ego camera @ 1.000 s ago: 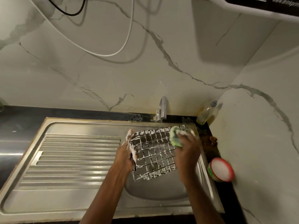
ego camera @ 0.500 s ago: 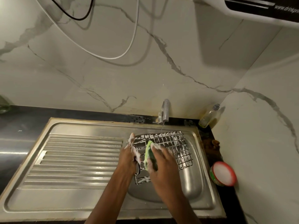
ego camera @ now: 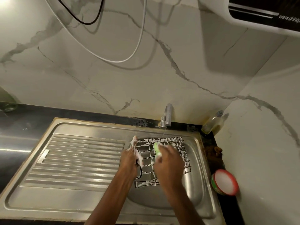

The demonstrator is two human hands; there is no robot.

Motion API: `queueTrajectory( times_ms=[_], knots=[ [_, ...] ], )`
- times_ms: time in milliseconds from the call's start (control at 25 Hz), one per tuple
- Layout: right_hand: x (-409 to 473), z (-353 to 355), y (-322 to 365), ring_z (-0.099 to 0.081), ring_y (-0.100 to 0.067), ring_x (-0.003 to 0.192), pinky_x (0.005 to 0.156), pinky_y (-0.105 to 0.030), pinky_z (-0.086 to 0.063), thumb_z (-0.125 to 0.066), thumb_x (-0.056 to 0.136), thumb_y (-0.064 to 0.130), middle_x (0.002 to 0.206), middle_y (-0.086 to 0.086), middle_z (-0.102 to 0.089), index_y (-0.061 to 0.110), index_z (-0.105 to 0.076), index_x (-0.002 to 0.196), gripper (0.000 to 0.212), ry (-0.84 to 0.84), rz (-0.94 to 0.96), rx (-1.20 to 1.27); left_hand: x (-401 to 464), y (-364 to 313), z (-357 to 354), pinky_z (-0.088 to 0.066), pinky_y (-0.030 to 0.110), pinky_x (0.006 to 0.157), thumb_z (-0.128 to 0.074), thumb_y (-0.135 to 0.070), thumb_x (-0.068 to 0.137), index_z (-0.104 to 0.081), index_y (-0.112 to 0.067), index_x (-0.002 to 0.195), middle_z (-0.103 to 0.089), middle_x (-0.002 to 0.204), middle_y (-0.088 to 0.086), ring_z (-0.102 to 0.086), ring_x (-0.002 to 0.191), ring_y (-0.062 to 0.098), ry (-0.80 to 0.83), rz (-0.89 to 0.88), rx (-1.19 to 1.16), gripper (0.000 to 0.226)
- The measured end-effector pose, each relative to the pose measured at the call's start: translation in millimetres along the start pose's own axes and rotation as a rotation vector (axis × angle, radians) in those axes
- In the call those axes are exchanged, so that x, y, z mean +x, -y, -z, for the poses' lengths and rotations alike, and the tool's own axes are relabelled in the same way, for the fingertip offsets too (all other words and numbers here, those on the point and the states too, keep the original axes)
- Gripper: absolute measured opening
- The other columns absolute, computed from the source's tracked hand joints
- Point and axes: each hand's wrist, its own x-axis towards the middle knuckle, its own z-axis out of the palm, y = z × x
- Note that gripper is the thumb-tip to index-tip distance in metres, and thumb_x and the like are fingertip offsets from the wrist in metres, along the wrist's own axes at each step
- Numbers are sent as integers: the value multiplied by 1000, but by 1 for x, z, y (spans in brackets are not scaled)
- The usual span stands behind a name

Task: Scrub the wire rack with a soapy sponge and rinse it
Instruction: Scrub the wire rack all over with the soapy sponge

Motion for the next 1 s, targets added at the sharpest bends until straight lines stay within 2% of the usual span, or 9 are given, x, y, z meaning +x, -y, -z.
queueTrajectory(
  times_ms=[80, 160, 240, 320, 400, 480, 560, 800, 1000],
  knots=[
    [-10, 3, 12, -62, -18, 86, 63, -34, -56, -57, 80, 25, 105, -1, -68, 18, -71, 117, 40, 12, 64, 80, 5, -3, -1, -56, 42, 98, -47, -29, 108, -76, -8, 95, -66, 132, 22, -73, 102, 25, -20, -7, 6, 38],
    [-12, -1, 8, -59, -16, 91, 65, -33, -57, -54, 84, 23, 107, 2, -62, 20, -68, 121, 40, -10, 36, 157, -1, -9, -1, -49, 36, 106, -44, -34, 109, -70, 5, 108, -71, 127, 14, -75, 97, 16, -4, 1, -8, 47],
    [-4, -8, -6, -60, -15, 91, 67, -31, -59, -60, 81, 0, 104, 2, -60, 15, -71, 120, 42, -32, -15, 277, -4, -6, -2, -43, 46, 115, -46, -37, 108, -66, 5, 124, -63, 137, 22, -69, 116, 31, -17, 40, -26, 49],
    [7, -8, -17, -63, -20, 88, 67, -31, -59, -66, 74, -14, 100, -2, -66, 8, -74, 113, 45, -36, 28, 191, -15, -9, -7, -47, 53, 110, -52, -35, 106, -56, 4, 139, -48, 148, 31, -69, 110, 42, -5, 12, -77, 51],
    [25, -7, -39, -65, -27, 85, 62, -36, -59, -72, 70, -13, 98, -10, -72, 5, -74, 108, 42, -79, -39, 24, -11, -15, -15, -62, 30, 86, -56, -24, 103, -48, 11, 143, -49, 151, 25, -75, 81, 20, 2, -54, -207, 54],
    [40, -7, -56, -67, -27, 83, 61, -39, -59, -72, 74, -10, 99, -13, -73, 5, -72, 111, 40, -121, -230, -40, -2, -21, -17, -52, 26, 100, -63, -26, 92, -40, 13, 147, -44, 155, 15, -64, 124, 22, 150, -132, -387, 71],
    [28, -11, -42, -67, -28, 82, 61, -37, -58, -66, 78, -9, 98, -12, -72, 5, -71, 112, 37, -186, -260, 25, 1, -18, -15, -37, 45, 117, -58, -32, 101, -45, 4, 148, -40, 159, 21, -40, 146, 39, 46, -146, -364, 61],
    [-14, -12, -4, -54, -19, 82, 54, -27, -51, -65, 77, -4, 95, -6, -66, 13, -77, 102, 32, -162, 304, 51, -1, -3, -3, -50, 49, 101, -56, -45, 101, -58, -4, 136, -55, 145, 26, -51, 136, 45, 84, -39, -30, 54],
    [44, -7, -88, -67, -22, 78, 58, -27, -56, -67, 81, -10, 98, -14, -73, 7, -73, 107, 32, -129, -328, -13, 9, 4, 4, -32, 63, 117, -61, -47, 99, -52, 1, 144, -44, 150, 33, -38, 141, 53, 77, -8, -24, 66]
  ],
)
